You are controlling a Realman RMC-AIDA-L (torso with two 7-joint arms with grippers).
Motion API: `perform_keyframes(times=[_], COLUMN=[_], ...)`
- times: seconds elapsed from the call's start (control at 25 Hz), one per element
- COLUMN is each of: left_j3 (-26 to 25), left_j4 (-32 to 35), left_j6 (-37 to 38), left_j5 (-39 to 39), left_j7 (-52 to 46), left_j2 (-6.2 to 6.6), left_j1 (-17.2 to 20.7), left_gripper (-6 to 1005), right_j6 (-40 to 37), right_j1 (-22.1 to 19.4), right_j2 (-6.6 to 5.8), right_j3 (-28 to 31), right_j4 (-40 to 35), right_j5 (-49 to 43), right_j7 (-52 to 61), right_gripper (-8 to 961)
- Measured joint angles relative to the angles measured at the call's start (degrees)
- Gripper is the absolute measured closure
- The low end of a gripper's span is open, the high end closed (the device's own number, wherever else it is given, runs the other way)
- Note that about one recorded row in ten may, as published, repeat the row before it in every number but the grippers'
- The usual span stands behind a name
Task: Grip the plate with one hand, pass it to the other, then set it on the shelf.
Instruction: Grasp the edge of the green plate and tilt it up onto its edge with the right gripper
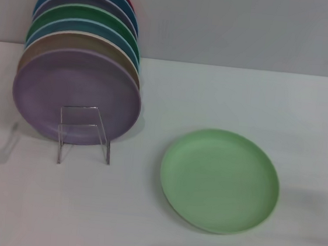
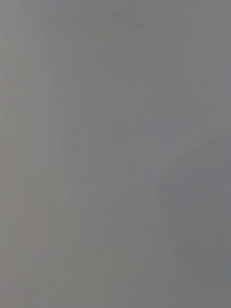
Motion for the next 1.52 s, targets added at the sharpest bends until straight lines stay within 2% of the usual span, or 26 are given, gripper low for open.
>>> perform_keyframes(times=[0.28, 0.44, 0.48, 0.52, 0.56, 0.64, 0.68, 0.72, 0.76, 0.8, 0.84, 0.88, 0.92, 0.96, 1.0, 1.04, 1.08, 1.12, 1.16, 1.2, 1.24, 1.28, 1.32, 1.36, 1.52], left_j3=[0.15, 0.15, 0.14, 0.13, 0.13, 0.12, 0.12, 0.08, 0.08, 0.05, 0.05, 0.05, 0.09, 0.09, 0.09, 0.1, 0.11, 0.12, 0.11, 0.11, 0.12, 0.13, 0.12, 0.12, 0.12], left_j4=[-0.01, -0.04, -0.04, 0.01, 0.01, 0.02, -0.06, -0.11, -0.11, -0.12, -0.14, -0.14, -0.14, -0.14, -0.14, -0.14, -0.14, -0.13, -0.08, -0.08, -0.04, -0.03, -0.03, -0.04, -0.04], left_j6=[0.0, -0.31, -0.36, -0.38, -0.38, -0.38, -0.31, -0.3, -0.3, -0.35, -0.43, -0.43, -0.49, -0.49, -0.49, -0.71, -0.79, -0.92, -1.04, -1.04, -1.08, -1.09, -1.09, -1.06, -1.01], left_j5=[0.01, 0.01, 0.01, 0.01, 0.01, 0.01, 0.01, 0.01, 0.01, 0.01, 0.01, 0.01, 0.01, 0.01, 0.01, 0.01, 0.01, 0.01, 0.0, 0.0, 0.02, 0.03, 0.03, 0.03, 0.17], left_j7=[0.46, 0.47, 0.4, 0.26, 0.26, 0.15, 0.07, 0.02, 0.02, 0.0, 0.0, 0.0, 0.0, 0.0, 0.0, 0.12, 0.16, 0.22, 0.24, 0.24, 0.13, 0.0, -0.04, -0.03, 0.01], left_j2=[0.0, 0.02, 0.04, 0.03, 0.03, 0.01, -0.01, 0.01, 0.01, 0.05, 0.14, 0.14, 0.14, 0.14, 0.14, 0.1, 0.1, 0.09, 0.07, 0.07, 0.02, 0.01, 0.0, 0.0, 0.0], left_j1=[0.11, 0.02, 0.01, 0.01, 0.01, 0.05, 0.07, -0.06, -0.06, -0.21, -0.53, -0.53, -0.79, -0.79, -0.79, -1.07, -1.13, -1.26, -1.44, -1.44, -1.61, -1.62, -1.6, -1.58, -1.52], left_gripper=[203, 206, 207, 208, 209, 210, 211, 212, 213, 213, 214, 215, 216, 217, 218, 218, 219, 220, 221, 222, 222, 223, 224, 225, 228], right_j6=[0.23, -0.51, -2.18, -5.86, -5.86, -10.83, -13.91, -20.62, -20.62, -25.57, -35.74, -35.74, -45.56, -45.56, -50.94, -50.94, -52.39, -50.89, -50.89, -44.83, -44.83, -40.79, -33.51, -33.51, -21.55], right_j1=[0.22, 2.48, 3.13, 3.87, 3.87, 4.11, 4.23, 4.06, 4.06, 3.4, 1.55, 1.55, -0.45, -0.45, -0.88, -0.88, -0.39, 1.97, 1.97, 5.26, 5.26, 6.91, 9.7, 9.7, 13.93], right_j2=[-0.04, -0.72, -0.82, -0.81, -0.81, -0.42, -0.31, -0.35, -0.35, -0.48, -0.7, -0.7, -0.79, -0.79, -1.05, -1.05, -1.23, -1.29, -1.29, -1.06, -1.06, -0.98, -1.07, -1.07, -1.19], right_j3=[-0.32, -1.6, -1.9, -3.06, -3.06, -6.31, -9.12, -15.92, -15.92, -20.48, -28.47, -28.47, -35.49, -35.49, -39.23, -39.23, -40.44, -41.08, -41.08, -41.52, -41.52, -41.68, -41.17, -41.17, -39.15], right_j4=[0.05, 2.49, 5.09, 11.69, 11.69, 21.18, 25.64, 34.46, 34.46, 40.38, 51.7, 51.7, 64.01, 64.01, 73.84, 73.84, 78.48, 84.78, 84.78, 88.58, 88.58, 89.42, 88.77, 88.77, 85.75], right_j5=[-0.03, -0.7, -1.17, -3.23, -3.23, -6.55, -8.04, -9.78, -9.78, -11.5, -16.99, -16.99, -26.97, -26.97, -41.08, -41.08, -50.14, -67.88, -67.88, -82.84, -82.84, -89.48, -97.62, -97.62, -102.38], right_j7=[0.59, 7.12, 11.18, 18.35, 18.35, 25.89, 30.04, 38.25, 38.25, 42.87, 51.93, 51.93, 64.66, 64.66, 80.81, 80.81, 90.88, 107.6, 107.6, 121.4, 121.4, 126.99, 133.97, 133.97, 136.68], right_gripper=[152, 153, 153, 153, 154, 154, 154, 154, 155, 155, 155, 155, 155, 155, 156, 156, 156, 156, 156, 155, 155, 155, 155, 155, 155])
